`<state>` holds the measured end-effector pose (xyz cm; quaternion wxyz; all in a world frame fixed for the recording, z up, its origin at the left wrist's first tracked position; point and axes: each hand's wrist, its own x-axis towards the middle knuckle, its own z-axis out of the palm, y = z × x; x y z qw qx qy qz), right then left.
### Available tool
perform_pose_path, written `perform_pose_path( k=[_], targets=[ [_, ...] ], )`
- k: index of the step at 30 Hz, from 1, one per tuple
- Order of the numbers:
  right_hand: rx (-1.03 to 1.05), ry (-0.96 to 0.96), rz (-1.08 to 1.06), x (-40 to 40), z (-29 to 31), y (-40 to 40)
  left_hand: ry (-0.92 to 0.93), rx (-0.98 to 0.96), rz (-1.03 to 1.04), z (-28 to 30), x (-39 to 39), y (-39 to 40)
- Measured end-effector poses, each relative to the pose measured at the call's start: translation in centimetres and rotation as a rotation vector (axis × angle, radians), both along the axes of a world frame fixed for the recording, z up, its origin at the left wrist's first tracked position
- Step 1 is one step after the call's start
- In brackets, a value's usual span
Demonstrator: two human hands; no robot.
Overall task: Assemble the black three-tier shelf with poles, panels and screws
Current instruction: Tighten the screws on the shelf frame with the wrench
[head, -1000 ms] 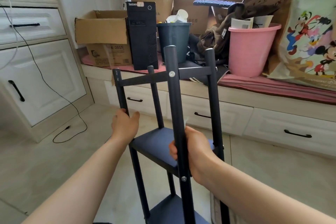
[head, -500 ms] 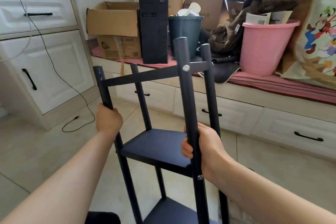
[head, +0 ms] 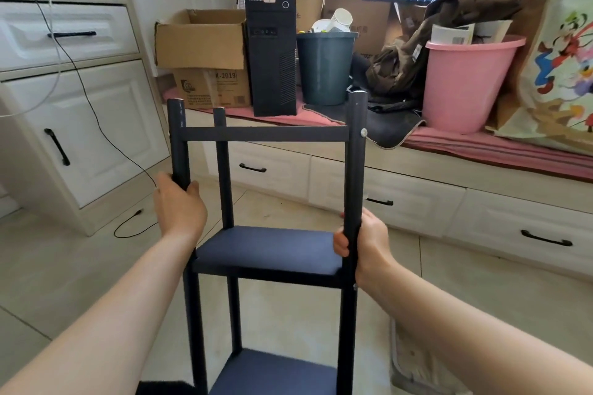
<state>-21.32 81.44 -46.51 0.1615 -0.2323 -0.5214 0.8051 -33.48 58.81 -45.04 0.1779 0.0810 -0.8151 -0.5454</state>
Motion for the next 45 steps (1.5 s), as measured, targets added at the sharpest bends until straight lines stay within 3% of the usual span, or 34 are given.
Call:
perform_pose_path(
  k=[6,13,23,29,35,40,45],
  targets=[
    [-0.009,0.058,-0.215,-3.0,0.4,3.7,0.264,0.013,-0.159,1.2,1.4,1.5],
    [-0.093,0.019,-0.326,-3.9,-0.2,6.6,0.424,-0.001,-0.369,3.2,3.7,3.3],
    [-0.123,0.043,-0.389,-4.5,-1.1,8.6,0.509,0.035,-0.435,2.4,5.4,5.2],
    [0.048,-0.074,-0.358,-4.9,0.6,10.6,0.532,0.015,-0.359,1.8,6.0,6.2],
    [0.367,-0.126,-0.597,-3.5,2.6,12.3,0.542,-0.043,-0.353,1.7,6.8,7.8],
    [0.495,0.058,-0.476,-2.0,4.7,9.2,0.549,-0.025,-0.366,2.1,7.4,9.3],
    [0.497,0.089,-0.155,-0.8,5.5,5.2,0.505,0.002,-0.435,2.5,8.3,11.1]
  ],
)
